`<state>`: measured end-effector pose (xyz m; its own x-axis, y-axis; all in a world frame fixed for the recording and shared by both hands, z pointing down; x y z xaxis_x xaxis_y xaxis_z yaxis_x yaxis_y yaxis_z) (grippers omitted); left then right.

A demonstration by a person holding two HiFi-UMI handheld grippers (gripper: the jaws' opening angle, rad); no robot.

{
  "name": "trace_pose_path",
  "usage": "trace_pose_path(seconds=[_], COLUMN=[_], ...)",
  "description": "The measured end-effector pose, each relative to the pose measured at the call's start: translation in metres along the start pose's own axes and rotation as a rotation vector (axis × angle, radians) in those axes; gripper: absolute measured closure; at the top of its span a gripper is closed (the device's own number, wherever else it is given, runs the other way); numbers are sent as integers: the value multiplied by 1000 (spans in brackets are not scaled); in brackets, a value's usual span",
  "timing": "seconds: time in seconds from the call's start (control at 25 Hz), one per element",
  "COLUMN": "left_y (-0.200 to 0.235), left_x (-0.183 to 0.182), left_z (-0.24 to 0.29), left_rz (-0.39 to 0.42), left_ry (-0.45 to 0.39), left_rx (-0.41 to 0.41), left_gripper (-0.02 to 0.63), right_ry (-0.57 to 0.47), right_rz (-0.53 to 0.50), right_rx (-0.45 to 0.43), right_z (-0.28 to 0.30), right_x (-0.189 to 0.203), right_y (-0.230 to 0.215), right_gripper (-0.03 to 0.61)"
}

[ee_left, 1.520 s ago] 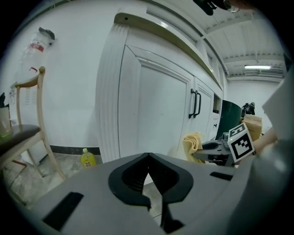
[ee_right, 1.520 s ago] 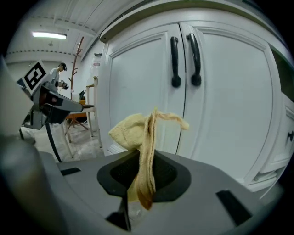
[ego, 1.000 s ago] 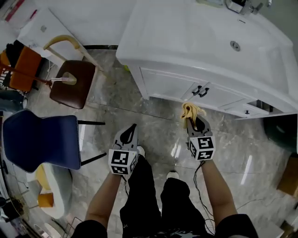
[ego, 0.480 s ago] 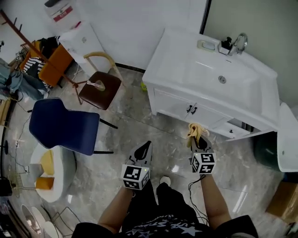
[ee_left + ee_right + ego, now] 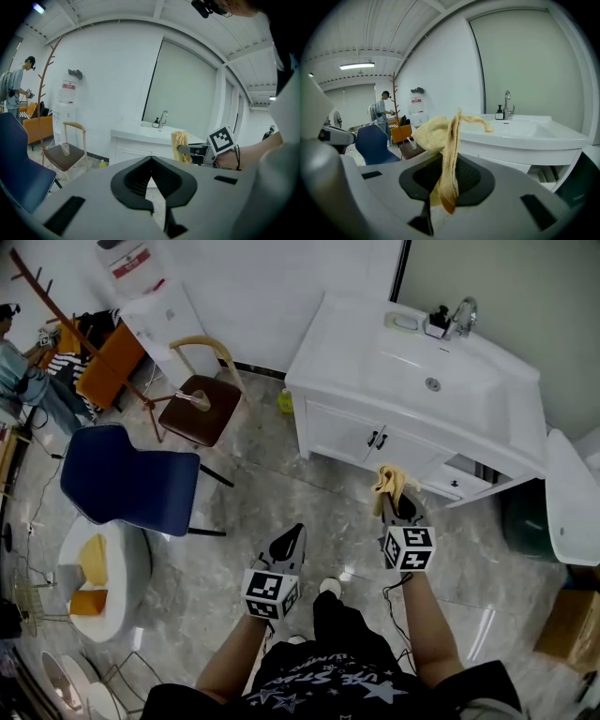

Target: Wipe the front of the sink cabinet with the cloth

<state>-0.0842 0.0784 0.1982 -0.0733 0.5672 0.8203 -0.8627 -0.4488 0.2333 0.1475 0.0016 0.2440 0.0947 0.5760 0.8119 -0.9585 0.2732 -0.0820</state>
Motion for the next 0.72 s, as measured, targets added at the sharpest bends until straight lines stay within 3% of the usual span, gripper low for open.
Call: trace_pose_path(seconds=[0.44, 0.72], left_y=[2, -18], left_x=[48, 77], left_z=[-105, -175], left_rz=[-8, 5], left_ry=[-28, -64], left_rx=[26, 32], left_gripper=[598, 600], right_ry=[-7, -42], right_rz=[-3, 9], right_rx=[29, 54], right_z=[-90, -159], right_x=[40, 67], right_y=[81, 109], right_gripper=[496, 497])
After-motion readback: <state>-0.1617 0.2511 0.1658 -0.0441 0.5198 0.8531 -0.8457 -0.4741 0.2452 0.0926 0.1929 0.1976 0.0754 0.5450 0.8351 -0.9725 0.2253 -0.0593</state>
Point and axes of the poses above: the fingertips, and each gripper's own axes: z forward along the fingers, y to its left, x out of its underside, the point moved 3 cm from there along -z, backward along the fingers, and after that the axes turned 11 degrees about y, right-handed, at the moved point
